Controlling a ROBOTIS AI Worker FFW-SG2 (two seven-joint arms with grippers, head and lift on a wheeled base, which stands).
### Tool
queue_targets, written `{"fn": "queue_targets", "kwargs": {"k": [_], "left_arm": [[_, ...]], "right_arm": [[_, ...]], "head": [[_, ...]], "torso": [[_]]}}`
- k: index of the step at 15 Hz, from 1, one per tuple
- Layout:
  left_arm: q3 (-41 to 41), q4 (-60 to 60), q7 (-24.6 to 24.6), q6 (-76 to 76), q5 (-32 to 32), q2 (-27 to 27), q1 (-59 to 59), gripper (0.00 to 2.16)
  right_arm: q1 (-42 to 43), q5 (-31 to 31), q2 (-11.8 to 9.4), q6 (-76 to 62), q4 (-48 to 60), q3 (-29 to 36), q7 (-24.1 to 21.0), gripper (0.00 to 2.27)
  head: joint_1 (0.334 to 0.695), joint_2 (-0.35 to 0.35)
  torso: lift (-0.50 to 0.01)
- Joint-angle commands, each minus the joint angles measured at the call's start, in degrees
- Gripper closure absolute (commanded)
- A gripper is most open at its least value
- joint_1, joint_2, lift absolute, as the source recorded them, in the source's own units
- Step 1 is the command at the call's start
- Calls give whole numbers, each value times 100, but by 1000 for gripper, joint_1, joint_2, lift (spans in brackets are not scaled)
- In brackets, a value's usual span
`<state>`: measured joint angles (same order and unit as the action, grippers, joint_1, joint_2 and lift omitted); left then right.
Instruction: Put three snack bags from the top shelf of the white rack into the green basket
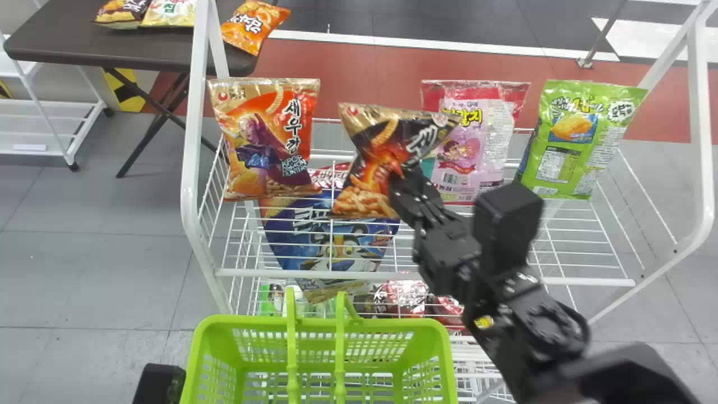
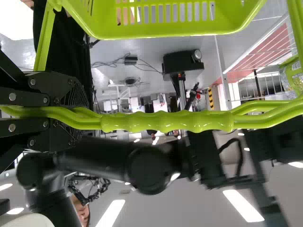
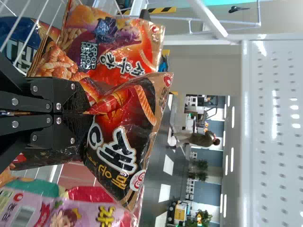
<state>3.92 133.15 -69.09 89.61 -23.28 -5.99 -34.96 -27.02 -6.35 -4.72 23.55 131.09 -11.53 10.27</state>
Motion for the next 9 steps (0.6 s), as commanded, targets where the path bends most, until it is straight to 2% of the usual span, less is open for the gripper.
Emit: {"fn": "queue_targets", "kwargs": {"k": [1,3,5,7,9], "left_arm": [[-93,-88,89,42,34,10,86,2145],[-128,-184,203,42,51,28,147,2145],[-146,-255,326,42,60,36,174,2145],[-137,-237,396,42,69,133,68,2145],[-269,-246,563,42,139,177,77,2145]], "right_arm": [[-673,521,-240,665,795,415,98,2108],[-1253,881,-363,1069,1296,802,194,2108],[-1745,1312,-363,1315,1700,1303,467,2108],[-1903,2332,-363,2352,2008,2111,1073,2108],[-2070,3158,-363,3460,2149,2779,1240,2108]], "head": [[695,-141],[695,-217],[695,-278],[695,-350],[695,-350]], "torso": [[0],[0],[0],[0],[0]]}}
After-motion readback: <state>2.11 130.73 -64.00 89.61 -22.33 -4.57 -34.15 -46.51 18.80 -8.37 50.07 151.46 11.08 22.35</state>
